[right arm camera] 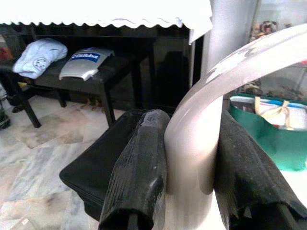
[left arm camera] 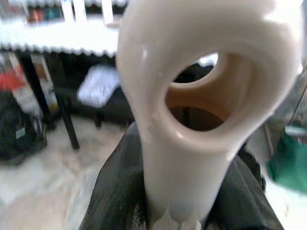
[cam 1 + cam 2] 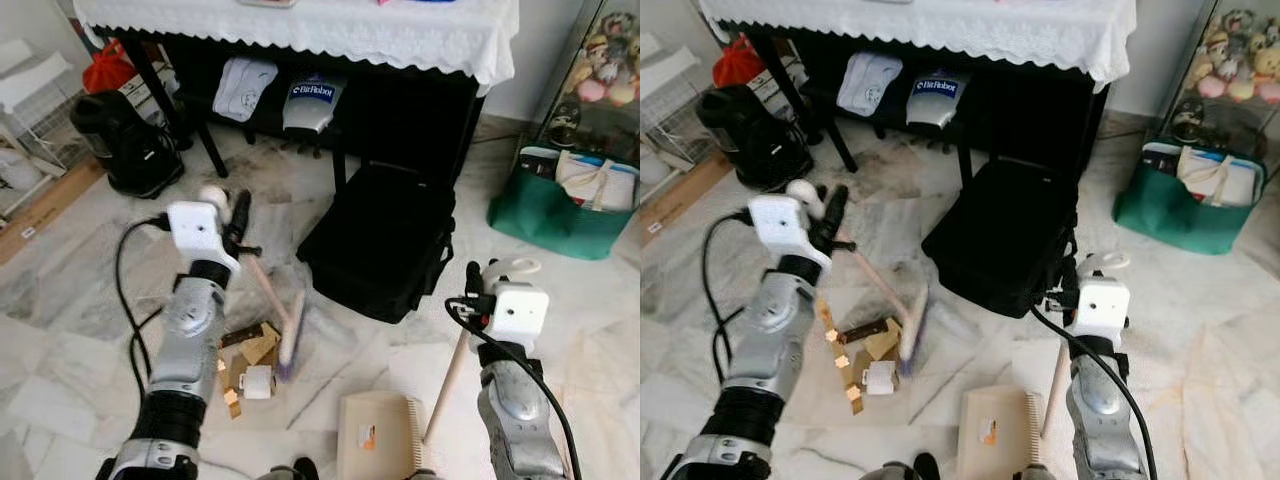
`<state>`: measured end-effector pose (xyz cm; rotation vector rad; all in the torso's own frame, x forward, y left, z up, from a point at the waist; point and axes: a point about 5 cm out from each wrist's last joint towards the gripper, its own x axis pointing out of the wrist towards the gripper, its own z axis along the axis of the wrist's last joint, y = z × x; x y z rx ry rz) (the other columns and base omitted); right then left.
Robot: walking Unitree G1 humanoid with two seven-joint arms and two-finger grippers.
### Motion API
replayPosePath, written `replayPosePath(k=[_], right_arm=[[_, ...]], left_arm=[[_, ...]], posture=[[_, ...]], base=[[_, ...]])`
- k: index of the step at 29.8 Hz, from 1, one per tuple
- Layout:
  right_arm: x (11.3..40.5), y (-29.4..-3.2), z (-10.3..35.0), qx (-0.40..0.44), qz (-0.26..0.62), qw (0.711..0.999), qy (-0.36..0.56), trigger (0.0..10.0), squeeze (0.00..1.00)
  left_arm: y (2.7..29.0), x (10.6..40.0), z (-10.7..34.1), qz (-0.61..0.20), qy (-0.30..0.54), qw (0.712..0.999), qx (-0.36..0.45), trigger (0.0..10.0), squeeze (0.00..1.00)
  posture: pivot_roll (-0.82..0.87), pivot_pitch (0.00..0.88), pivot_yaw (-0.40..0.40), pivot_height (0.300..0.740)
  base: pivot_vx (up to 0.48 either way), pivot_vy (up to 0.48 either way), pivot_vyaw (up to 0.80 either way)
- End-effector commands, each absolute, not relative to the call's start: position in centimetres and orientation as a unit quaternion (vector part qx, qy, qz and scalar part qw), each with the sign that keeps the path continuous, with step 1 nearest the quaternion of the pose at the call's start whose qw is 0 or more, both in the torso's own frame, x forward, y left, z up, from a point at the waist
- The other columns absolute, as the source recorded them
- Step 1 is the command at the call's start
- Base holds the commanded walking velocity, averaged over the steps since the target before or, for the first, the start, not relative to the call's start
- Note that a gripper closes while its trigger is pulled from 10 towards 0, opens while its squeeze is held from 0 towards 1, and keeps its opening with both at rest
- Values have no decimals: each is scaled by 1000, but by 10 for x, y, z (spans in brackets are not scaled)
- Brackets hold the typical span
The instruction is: Sweep floor
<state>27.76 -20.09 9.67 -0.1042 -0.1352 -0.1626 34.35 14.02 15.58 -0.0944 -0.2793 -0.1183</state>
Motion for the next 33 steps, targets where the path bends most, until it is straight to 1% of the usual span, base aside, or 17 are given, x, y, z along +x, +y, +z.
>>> replayPosePath(k=[1, 4, 7, 12, 13, 21, 25, 28, 33], right_arm=[[273, -203, 100, -54, -87, 992, -73, 10000, 0], [268, -207, 101, -58, -96, 991, -74, 10000, 0], [263, -210, 101, -60, -102, 990, -74, 10000, 0], [258, -211, 99, -61, -105, 990, -70, 10000, 0], [256, -210, 99, -61, -105, 990, -68, 10000, 0], [251, -208, 99, -58, -108, 990, -64, 10000, 0], [249, -207, 99, -58, -109, 990, -64, 10000, 0], [245, -209, 99, -59, -113, 990, -62, 10000, 0], [242, -210, 99, -61, -116, 990, -59, 10000, 0]], left_arm=[[138, 346, 153, -60, -141, 988, -34, 10000, 0], [129, 348, 146, -71, -127, 989, -32, 10000, 0], [126, 350, 147, -67, -129, 989, -34, 10000, 0], [126, 354, 157, -51, -152, 987, -18, 10000, 0], [127, 357, 164, -42, -169, 985, -16, 10000, 0], [126, 362, 180, -30, -202, 978, -33, 10000, 0], [116, 363, 179, -62, -197, 977, -44, 10000, 0], [100, 362, 169, -128, -164, 975, -74, 10000, 0], [92, 360, 160, -152, -147, 973, -88, 10000, 0]], posture=[[-137, 211, 183, 740], [-153, 219, 192, 740], [-158, 223, 195, 740], [-162, 230, 200, 740], [-161, 236, 202, 740], [-158, 244, 211, 740], [-162, 254, 216, 740], [-166, 262, 221, 740], [-174, 271, 224, 740]], base=[[0, 0, 0], [0, 0, 0], [0, 0, 0], [0, 0, 0], [0, 0, 0], [0, 0, 0], [0, 0, 0], [0, 0, 0], [0, 0, 0]])
